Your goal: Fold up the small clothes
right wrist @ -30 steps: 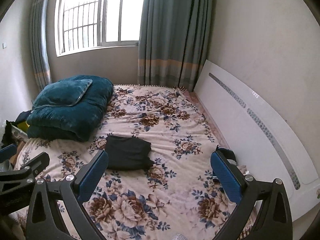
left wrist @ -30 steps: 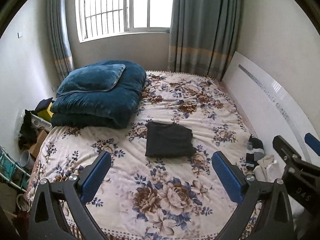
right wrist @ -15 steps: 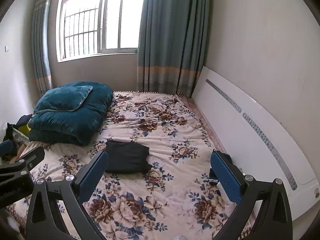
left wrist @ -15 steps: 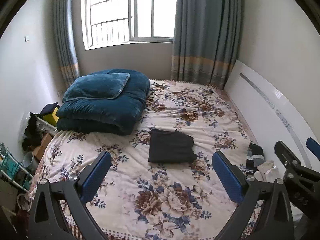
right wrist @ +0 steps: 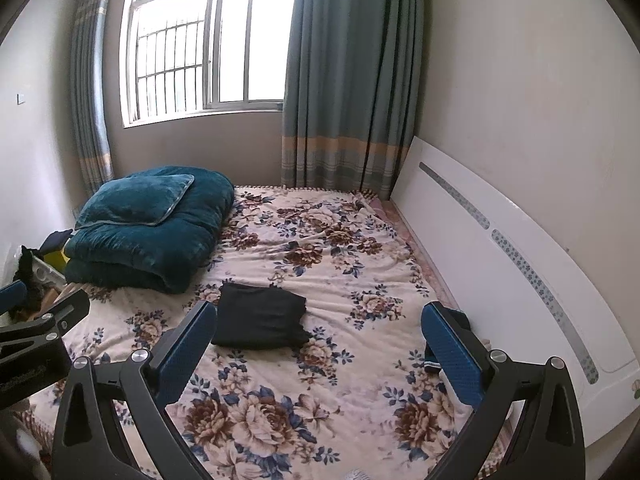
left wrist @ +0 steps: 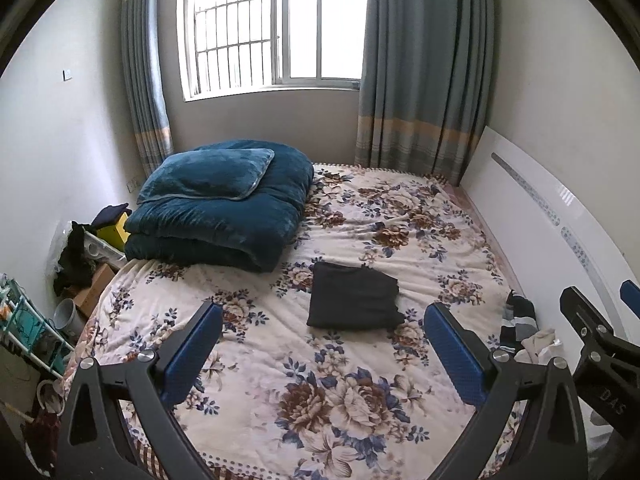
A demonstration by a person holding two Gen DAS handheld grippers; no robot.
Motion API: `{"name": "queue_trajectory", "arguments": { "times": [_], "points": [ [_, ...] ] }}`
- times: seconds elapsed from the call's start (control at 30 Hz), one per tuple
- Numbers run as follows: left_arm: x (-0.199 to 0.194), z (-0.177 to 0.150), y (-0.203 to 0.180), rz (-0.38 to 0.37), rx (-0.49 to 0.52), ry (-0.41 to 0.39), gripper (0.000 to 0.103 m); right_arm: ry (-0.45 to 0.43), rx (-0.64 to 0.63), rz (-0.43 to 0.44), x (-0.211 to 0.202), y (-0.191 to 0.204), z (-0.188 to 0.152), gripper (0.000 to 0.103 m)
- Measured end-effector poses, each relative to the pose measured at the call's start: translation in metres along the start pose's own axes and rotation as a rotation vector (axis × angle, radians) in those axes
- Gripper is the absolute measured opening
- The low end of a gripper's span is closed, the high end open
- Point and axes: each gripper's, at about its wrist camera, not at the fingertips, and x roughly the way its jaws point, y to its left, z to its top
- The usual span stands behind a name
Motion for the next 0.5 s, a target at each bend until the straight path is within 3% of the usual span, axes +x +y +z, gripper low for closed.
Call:
{"name": "queue_trajectory", "arguments": {
  "times": [0.5],
  "points": [
    [-0.0059,0.0032,-0.0032,0.015,0.0,-0.014,0.103,-0.016,-0.002,0.014,-0.0039,0.0022,-0.0014,0.103]
  ]
}}
